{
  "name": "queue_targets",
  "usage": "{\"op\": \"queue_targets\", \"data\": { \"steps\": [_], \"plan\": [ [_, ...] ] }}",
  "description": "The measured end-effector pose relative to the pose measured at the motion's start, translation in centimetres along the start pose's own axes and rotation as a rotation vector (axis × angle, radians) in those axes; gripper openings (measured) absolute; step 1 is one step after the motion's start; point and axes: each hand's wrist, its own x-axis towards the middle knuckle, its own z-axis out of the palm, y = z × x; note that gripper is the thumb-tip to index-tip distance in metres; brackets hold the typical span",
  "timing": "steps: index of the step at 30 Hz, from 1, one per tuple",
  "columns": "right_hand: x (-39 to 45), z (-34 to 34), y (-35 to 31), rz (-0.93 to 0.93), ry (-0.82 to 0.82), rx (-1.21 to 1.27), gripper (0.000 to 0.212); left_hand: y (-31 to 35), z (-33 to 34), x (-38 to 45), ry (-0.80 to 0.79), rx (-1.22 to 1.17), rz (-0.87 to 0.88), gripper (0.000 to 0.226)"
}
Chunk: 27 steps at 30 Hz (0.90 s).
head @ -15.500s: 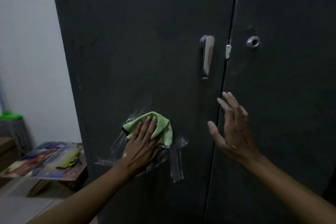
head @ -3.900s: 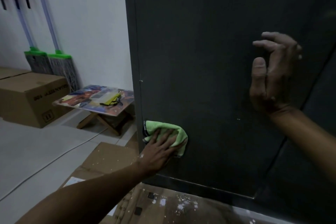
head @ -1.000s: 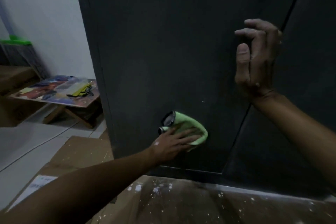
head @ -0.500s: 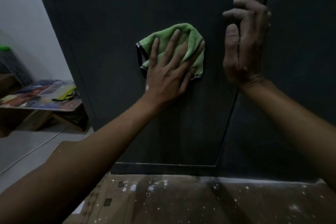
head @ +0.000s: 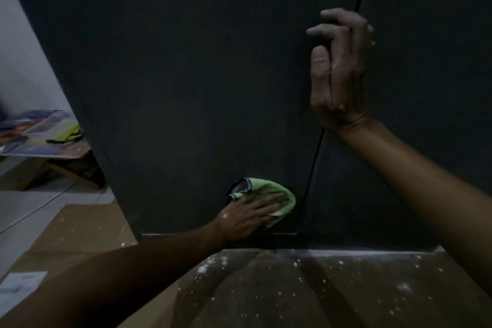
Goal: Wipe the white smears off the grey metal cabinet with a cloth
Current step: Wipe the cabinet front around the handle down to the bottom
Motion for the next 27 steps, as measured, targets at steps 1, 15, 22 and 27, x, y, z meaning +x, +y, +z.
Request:
{"op": "queue_targets", "data": {
  "steps": [1,15,22,27],
  "plan": [
    [-0.3,0.1,0.0,-0.011,-0.013,0.002,0.041,0.1,0.5,0.0,0.041,0.006,0.001,0.076],
    [1.7,-0.9,1.6,0.055,0.149,-0.105,0.056,-9.1,-12.8,13.1,0.442,0.21,-0.366,0.053],
    [0.4,-1.2,-0.3,0.045,0.063,-0.012,0.057,-7.3,-11.7,13.5,0.453,0.114,-0.392,0.051],
    [-5.5,-0.9,-3.4,0.097,-0.205,0.074,0.042,-4.7,-9.1,10.4,0.331,0.031,-0.221,0.06]
  ]
}}
